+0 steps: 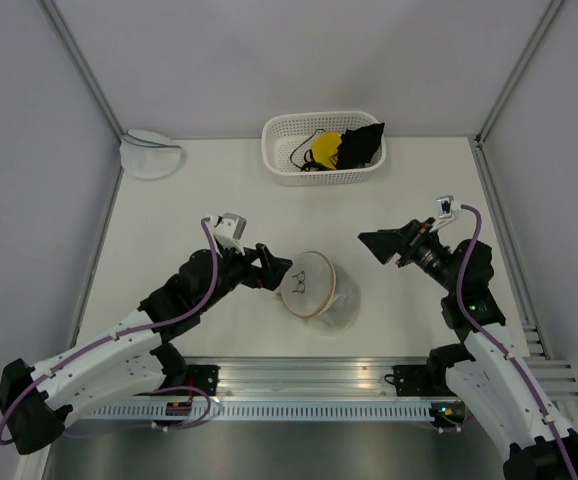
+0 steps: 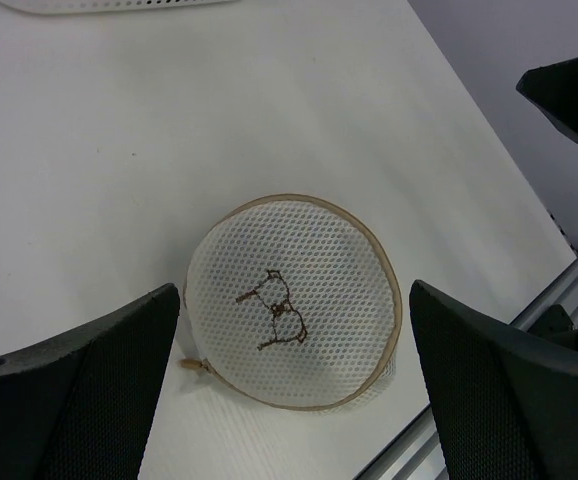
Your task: Unzip the laundry bag and remove the bra
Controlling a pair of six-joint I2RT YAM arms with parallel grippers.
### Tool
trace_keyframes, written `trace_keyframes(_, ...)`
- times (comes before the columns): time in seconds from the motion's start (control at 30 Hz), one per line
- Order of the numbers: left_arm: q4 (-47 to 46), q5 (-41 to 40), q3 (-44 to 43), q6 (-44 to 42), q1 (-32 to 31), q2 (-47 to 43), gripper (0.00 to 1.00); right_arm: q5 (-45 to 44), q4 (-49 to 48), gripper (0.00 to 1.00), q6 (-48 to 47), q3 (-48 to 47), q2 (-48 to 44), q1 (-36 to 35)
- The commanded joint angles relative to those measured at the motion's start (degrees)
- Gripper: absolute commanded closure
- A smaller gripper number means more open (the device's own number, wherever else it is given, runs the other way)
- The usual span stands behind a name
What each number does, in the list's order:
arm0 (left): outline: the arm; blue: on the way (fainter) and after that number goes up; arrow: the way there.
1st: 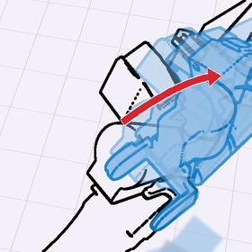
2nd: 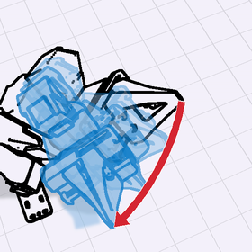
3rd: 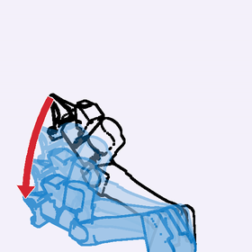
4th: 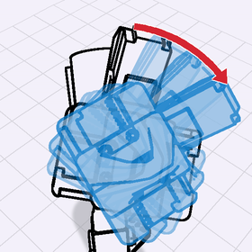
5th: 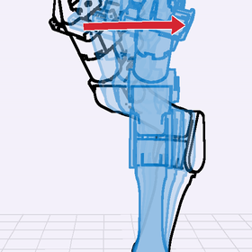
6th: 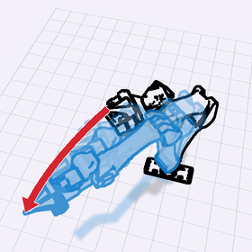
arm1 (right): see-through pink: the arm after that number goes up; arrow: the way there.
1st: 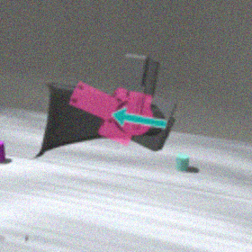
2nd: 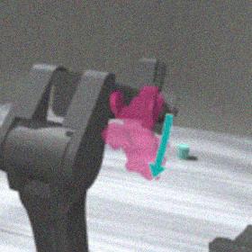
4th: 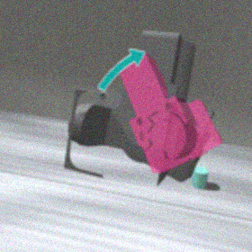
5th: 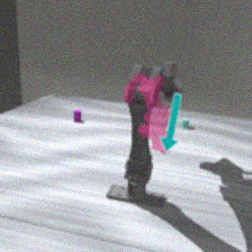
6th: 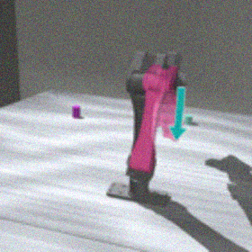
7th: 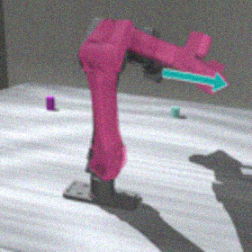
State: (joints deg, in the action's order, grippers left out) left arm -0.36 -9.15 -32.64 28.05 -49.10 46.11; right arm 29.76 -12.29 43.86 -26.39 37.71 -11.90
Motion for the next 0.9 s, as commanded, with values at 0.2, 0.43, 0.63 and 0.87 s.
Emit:
trace_keyframes(0.2,-1.8,-3.6,0.6,0.7,0.1,-0.1,0.0,-2.6,12.0,0.02,-10.2,-5.0,-0.3,-1.7)
trace_keyframes(0.43,-4.5,-5.2,1.8,2.3,0.1,2.1,0.0,-10.0,21.9,0.02,-14.7,-7.4,-0.1,-10.1)
trace_keyframes(0.63,-4.9,-6.5,1.4,3.1,0.1,3.1,0.0,-19.5,22.5,0.02,-14.6,-6.7,3.6,-20.7)
trace_keyframes(0.87,-4.4,-8.5,2.0,4.1,0.1,2.1,0.0,-40.9,26.3,0.03,-12.9,-10.1,13.3,-36.9)
